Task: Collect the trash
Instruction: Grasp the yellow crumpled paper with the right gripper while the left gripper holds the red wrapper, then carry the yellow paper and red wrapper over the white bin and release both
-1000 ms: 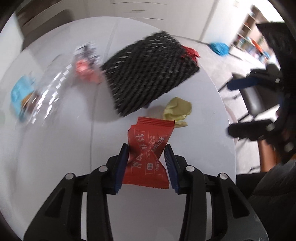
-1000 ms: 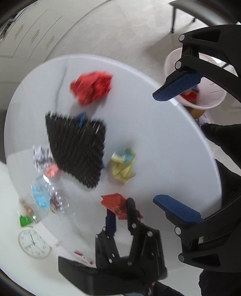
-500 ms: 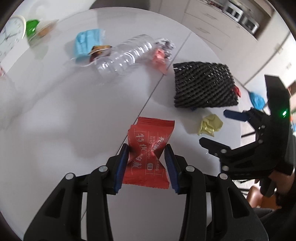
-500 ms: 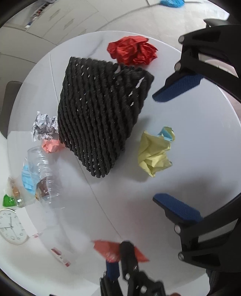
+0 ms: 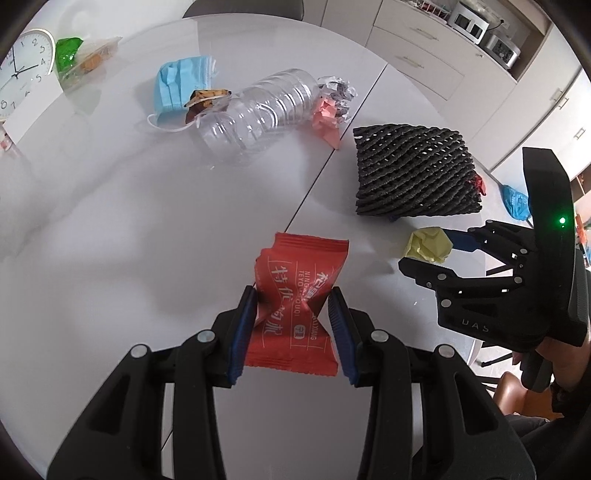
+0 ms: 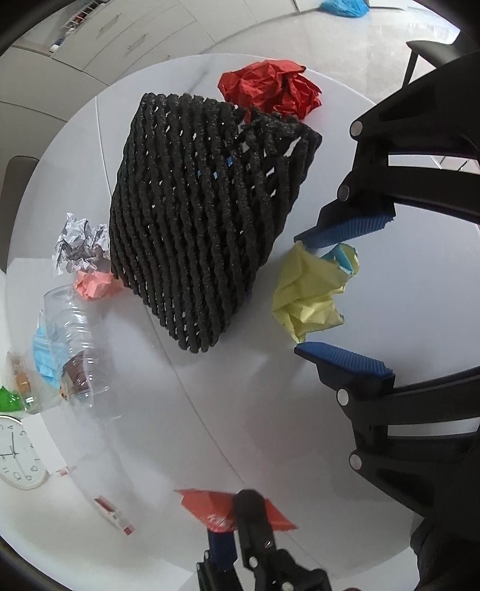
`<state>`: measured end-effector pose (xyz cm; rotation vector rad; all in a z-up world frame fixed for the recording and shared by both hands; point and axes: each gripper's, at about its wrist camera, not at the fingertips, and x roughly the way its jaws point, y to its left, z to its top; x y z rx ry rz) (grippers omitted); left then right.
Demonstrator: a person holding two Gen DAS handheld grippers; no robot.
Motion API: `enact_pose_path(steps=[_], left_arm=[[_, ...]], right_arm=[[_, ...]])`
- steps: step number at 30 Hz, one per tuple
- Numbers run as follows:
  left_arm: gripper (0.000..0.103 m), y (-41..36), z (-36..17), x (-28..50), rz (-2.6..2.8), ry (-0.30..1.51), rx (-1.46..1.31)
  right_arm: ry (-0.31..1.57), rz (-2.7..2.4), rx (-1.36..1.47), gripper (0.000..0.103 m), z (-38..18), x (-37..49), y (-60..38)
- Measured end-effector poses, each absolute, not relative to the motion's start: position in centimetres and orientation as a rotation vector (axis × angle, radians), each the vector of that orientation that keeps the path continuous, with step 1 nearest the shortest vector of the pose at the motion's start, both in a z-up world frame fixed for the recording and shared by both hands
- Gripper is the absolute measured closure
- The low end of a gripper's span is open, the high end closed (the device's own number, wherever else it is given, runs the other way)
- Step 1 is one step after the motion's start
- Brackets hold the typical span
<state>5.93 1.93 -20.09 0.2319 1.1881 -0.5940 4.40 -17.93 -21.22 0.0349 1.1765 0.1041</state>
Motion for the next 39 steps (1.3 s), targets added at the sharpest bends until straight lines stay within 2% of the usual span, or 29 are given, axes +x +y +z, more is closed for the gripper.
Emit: enact_pose_path(steps=[7,15,24,29,30,31,32,35,37,39], left_arm=[[0.064,0.2,-19.2,4.7,-0.648,1.171,0.271],[0.063,-5.4,-17.4,2.0,-0.804,1.134,0.354],[0.064,-13.2,-15.4,-1.4,-0.982,1.106,0.456],[0.064,-16.3,-15.2,-3.2,-1.035,1.105,0.515],[0.063,-17.0,-15.2,-3.7,-1.046,1.109,0.528],[0.063,-17.7,-15.2,-4.1,-1.054,1.108,0.543],[0.063,-18.2,-15.2,-4.6,-1.062,1.104,0.560],[0.063,-20.1,-15.4,-6.2,-1.097,1.106,0.603],[0.064,-21.8,-15.7,-7.5,-1.126,1.112,0.640],[0.063,-23.2,-16.2,-8.6,-1.156,1.111,0.675]], right_arm=[[1.142,0.135,0.184,0.050,-18.6,1.3,-20.1],[1.123,-0.090,0.259,0.050,-16.3,-7.1,-27.1],[1.159,-0.318,0.368,0.049,-19.7,-15.2,-33.6],[1.218,-0.373,0.430,0.047,-24.6,-16.9,-35.1],[1.245,-0.384,0.444,0.044,-26.1,-17.0,-35.5],[1.267,-0.397,0.457,0.034,-27.2,-17.3,-35.9],[1.293,-0.410,0.473,0.030,-28.3,-17.6,-36.2],[1.297,-0.435,0.524,0.024,-29.2,-19.6,-37.5],[1.273,-0.462,0.540,0.014,-28.8,-20.9,-38.4],[1.250,-0.498,0.548,0.010,-27.8,-22.5,-39.3]])
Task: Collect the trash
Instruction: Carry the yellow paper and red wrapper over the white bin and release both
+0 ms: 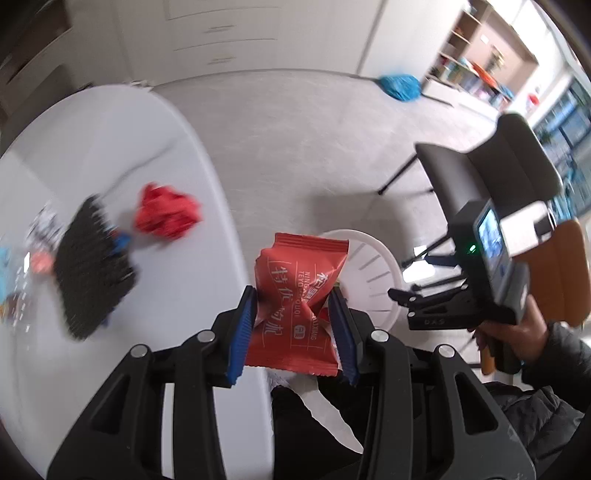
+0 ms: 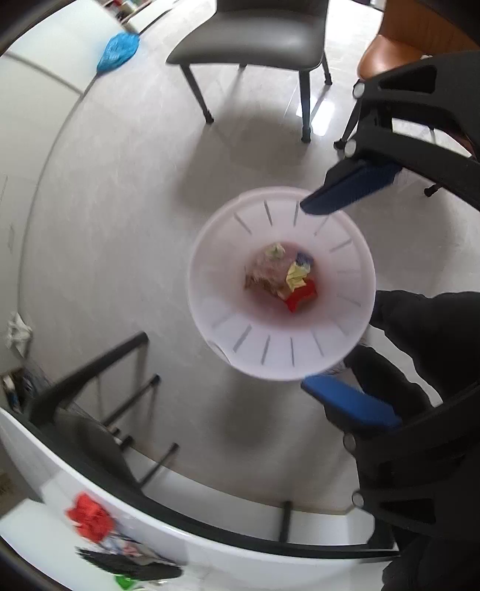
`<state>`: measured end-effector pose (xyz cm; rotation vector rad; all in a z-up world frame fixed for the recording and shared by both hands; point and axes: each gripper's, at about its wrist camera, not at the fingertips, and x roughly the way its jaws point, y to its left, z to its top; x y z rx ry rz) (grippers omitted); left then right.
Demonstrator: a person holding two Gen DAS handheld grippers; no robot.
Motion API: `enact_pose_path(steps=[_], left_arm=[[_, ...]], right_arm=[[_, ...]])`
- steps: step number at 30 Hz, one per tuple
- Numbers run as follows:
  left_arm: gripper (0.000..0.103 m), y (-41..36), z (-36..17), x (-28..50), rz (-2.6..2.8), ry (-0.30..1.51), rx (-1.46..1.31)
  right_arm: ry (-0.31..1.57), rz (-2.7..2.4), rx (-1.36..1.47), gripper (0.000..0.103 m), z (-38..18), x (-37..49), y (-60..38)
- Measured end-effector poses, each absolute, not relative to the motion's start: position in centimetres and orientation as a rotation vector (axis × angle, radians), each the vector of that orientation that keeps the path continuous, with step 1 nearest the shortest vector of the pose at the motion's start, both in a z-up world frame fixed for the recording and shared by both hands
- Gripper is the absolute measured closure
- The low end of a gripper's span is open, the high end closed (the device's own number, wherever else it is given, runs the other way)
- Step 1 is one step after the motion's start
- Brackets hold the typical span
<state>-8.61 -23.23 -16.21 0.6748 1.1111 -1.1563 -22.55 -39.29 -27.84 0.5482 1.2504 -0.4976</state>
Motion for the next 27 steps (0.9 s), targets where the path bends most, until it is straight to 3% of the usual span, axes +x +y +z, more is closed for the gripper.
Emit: enact_pose_path(steps=[8,12,14,16,21,27], left_arm=[[0.062,-29.8,-18.7,-14.6,-1.292,1.150,0.777],[0.031,-31.8,-21.0,-16.7,-1.303,1.198,0.850],[0.030,-32.3,-21.9,-17.4,-1.296,1.211,0.883],[0.022,-32.5,-22.4,-17.7,-1.272,1.225,0.904],[0.015,-32.1,-21.9,-16.8,-1.237,1.216,0.866],[0.015,-31.6,-21.1,-16.3,-1.221,1.201,0.851]], right_arm=[[1.214,-0.624,0.578,0.009,-25.2,-28.3,-43.0],[1.189,-0.644,0.593,0.009,-24.4,-30.0,-44.1],[1.185,-0.646,0.595,0.008,-24.5,-30.3,-44.4],[1.174,-0.647,0.602,0.007,-24.5,-30.4,-44.6],[1.153,-0.637,0.615,0.005,-24.4,-30.2,-44.6],[1.159,-0.608,0.588,0.005,-24.3,-29.2,-44.1]])
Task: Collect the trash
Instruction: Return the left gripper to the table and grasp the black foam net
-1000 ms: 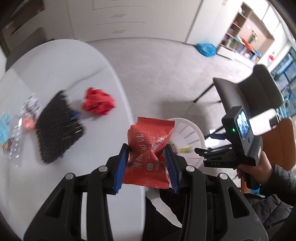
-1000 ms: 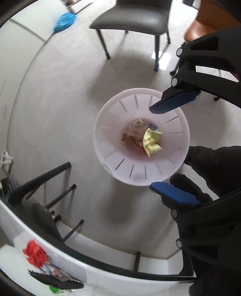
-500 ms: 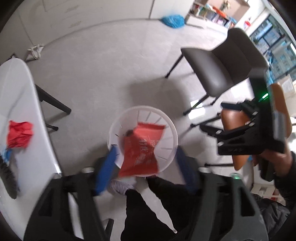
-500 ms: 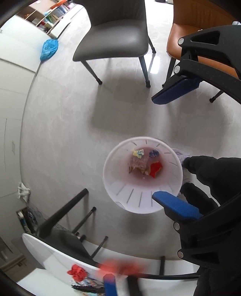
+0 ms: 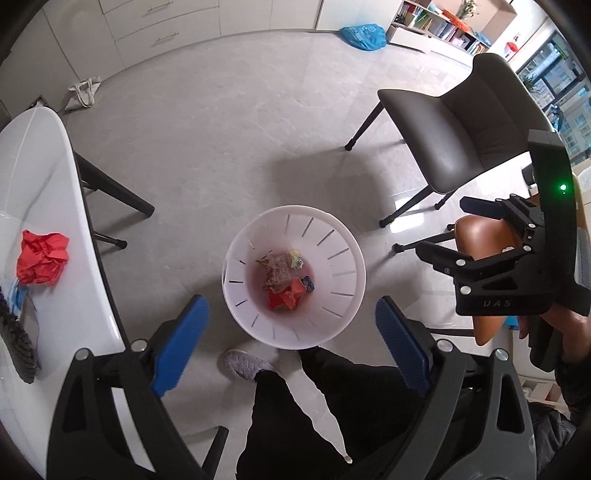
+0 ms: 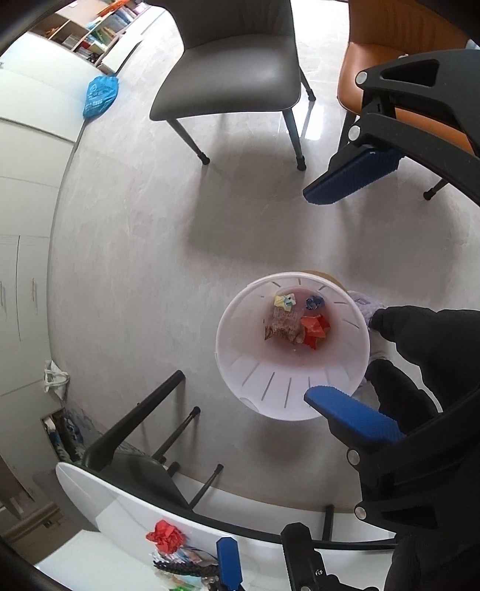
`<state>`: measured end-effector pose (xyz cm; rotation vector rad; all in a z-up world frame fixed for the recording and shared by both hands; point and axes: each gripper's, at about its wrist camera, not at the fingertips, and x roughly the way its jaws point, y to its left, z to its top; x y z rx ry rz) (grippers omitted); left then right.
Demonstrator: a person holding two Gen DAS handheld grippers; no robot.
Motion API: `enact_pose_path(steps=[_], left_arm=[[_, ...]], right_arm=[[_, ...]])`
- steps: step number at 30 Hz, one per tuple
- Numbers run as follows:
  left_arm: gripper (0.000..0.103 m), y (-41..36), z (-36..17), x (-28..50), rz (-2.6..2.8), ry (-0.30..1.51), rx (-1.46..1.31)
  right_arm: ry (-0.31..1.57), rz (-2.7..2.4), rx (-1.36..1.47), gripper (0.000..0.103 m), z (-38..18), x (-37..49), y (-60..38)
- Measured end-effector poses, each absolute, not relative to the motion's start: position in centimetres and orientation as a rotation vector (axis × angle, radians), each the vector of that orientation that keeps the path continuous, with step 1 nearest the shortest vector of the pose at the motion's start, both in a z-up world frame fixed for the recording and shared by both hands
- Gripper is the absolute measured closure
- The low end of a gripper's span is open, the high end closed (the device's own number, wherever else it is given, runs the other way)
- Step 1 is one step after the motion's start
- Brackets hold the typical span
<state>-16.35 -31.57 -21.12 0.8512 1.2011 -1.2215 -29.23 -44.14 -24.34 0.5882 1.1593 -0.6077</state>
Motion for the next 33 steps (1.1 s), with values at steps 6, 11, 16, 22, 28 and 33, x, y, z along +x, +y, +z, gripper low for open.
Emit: enact_pose_path(steps=[6,11,16,22,28,33], left_arm=[[0.015,-30.7,-20.2,-15.5,-1.190,1.182,0.823],[0.013,-28.6,-17.9,-12.6,-1.077,1.121,0.743],[0.008,-24.4,-15.1,-7.3,-0.833,0.998,0.647],[0.008,-20.6,-15.5,-2.9,-0.617,0.856,0.727],[0.008,-19.6,-18.2,-1.0,-0.592,0.819,0.814],[0.008,-20.1,-19.7,-0.7,-0.600,0.726,0.884]], right_arm=[[1.153,-0.582,0.565,0.005,-23.6,-28.0,-43.6],[1.123,-0.541,0.533,0.005,-22.1,-25.6,-42.6],[1.082,-0.480,0.497,0.005,-20.2,-22.0,-40.8],[1.066,-0.408,0.447,0.005,-18.9,-18.0,-38.2],[1.074,-0.364,0.426,0.005,-18.5,-15.7,-35.9],[1.098,-0.347,0.428,0.005,-18.9,-14.6,-34.4]])
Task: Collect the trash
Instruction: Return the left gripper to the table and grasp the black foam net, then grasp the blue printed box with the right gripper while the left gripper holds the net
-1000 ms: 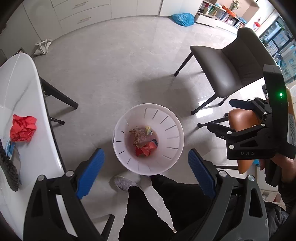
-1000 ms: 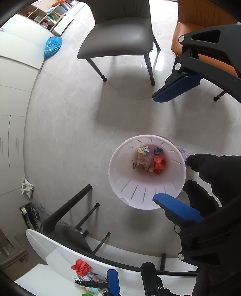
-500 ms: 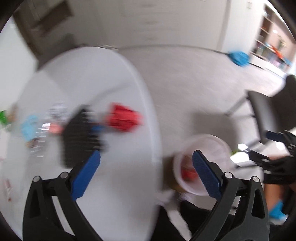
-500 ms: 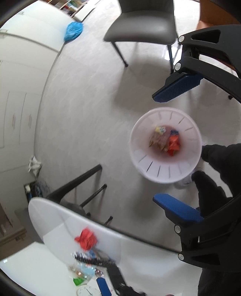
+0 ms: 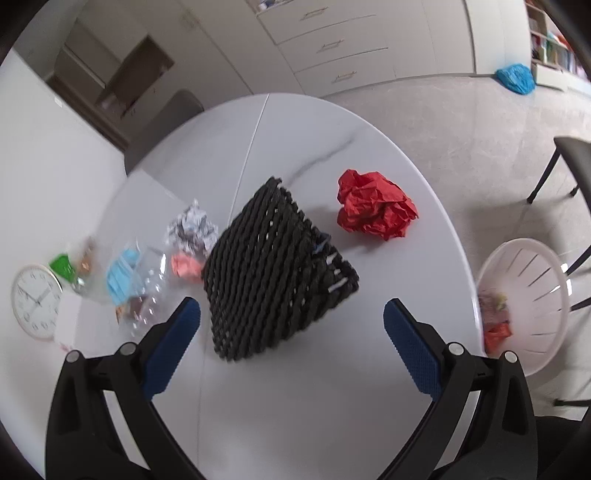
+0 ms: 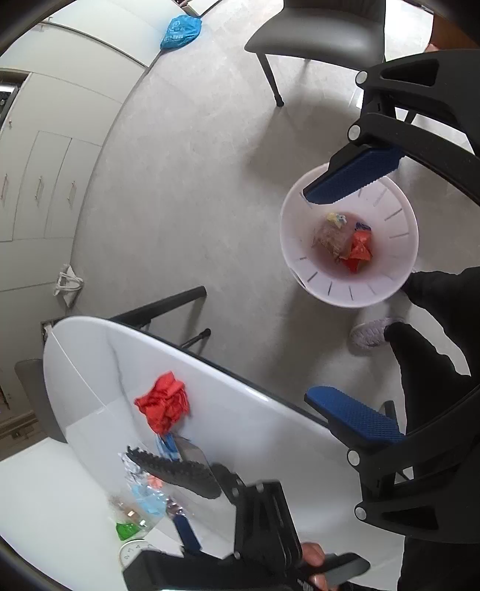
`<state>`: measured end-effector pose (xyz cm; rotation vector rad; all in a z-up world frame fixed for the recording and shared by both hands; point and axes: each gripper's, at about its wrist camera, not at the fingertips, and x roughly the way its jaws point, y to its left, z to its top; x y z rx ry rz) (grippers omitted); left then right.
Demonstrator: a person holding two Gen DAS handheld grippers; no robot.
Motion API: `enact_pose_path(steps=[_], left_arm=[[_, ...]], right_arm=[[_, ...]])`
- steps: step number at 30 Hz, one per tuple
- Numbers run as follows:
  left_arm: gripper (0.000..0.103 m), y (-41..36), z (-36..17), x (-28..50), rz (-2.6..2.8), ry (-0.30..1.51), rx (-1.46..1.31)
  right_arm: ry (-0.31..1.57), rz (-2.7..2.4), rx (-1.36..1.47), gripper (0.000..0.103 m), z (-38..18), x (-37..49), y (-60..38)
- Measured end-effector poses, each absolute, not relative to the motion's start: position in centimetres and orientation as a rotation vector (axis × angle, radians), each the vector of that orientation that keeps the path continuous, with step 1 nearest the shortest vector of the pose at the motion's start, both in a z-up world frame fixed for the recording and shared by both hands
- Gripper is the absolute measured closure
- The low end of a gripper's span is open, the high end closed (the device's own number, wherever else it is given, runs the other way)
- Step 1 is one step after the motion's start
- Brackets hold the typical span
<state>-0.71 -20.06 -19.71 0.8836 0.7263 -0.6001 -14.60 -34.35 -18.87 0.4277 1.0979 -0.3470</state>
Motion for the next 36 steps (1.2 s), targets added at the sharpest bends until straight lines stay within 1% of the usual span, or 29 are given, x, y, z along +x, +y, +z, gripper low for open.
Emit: enact_pose_path(steps=[3,5,7,8,10,11,13,14,15,18,23,29,34,36], left_arm=[[0.009,-20.2,-20.0,-0.5,-0.622,0.704,0.889],[0.019,-20.2,-20.1,-0.2,-0.642,0.713,0.884],[0.035,-20.2,-20.5,0.7,-0.671,0.757,0.872],[0.040,-20.1,-20.8,1.0,-0.676,0.773,0.865],[0.058,-19.9,-21.1,1.8,-0.697,0.818,0.841],[0.062,-19.7,-21.1,2.4,-0.707,0.847,0.814],[0.075,-19.2,-20.8,3.0,-0.723,0.891,0.748],[0.078,-18.9,-20.6,3.3,-0.727,0.908,0.713],[0.086,-18.4,-20.0,4.0,-0.739,0.942,0.650],[0.089,-16.8,-18.5,5.5,-0.741,0.988,0.516],[0.089,-13.6,-15.8,7.5,-0.709,1.007,0.377],[0.089,-9.4,-13.7,8.6,-0.627,1.017,0.273],[0.089,-5.7,-12.9,8.5,-0.561,1.015,0.223],[0.089,-4.2,-12.8,8.5,-0.550,1.020,0.206]], right_arm=[[1.118,-0.348,0.424,0.005,-19.1,-14.0,-33.6],[1.129,-0.347,0.429,0.005,-19.3,-13.8,-33.2],[1.135,-0.344,0.434,0.005,-19.6,-13.6,-33.1],[1.139,-0.343,0.435,0.005,-19.6,-13.5,-33.0],[1.146,-0.338,0.434,0.005,-19.7,-13.0,-32.8],[1.147,-0.337,0.432,0.005,-19.7,-12.8,-32.7],[1.147,-0.326,0.427,0.004,-19.6,-12.2,-32.5],[1.146,-0.322,0.426,0.005,-19.5,-12.0,-32.5],[1.145,-0.317,0.422,0.005,-19.4,-11.8,-32.4],[1.136,-0.290,0.409,0.005,-18.9,-10.9,-32.1],[1.120,-0.239,0.376,0.005,-18.1,-9.0,-31.5],[1.094,-0.129,0.349,0.005,-16.6,-5.5,-30.0],[1.087,-0.039,0.356,0.005,-15.6,-1.6,-27.4],[1.082,0.017,0.318,0.005,-15.1,0.4,-25.8]])
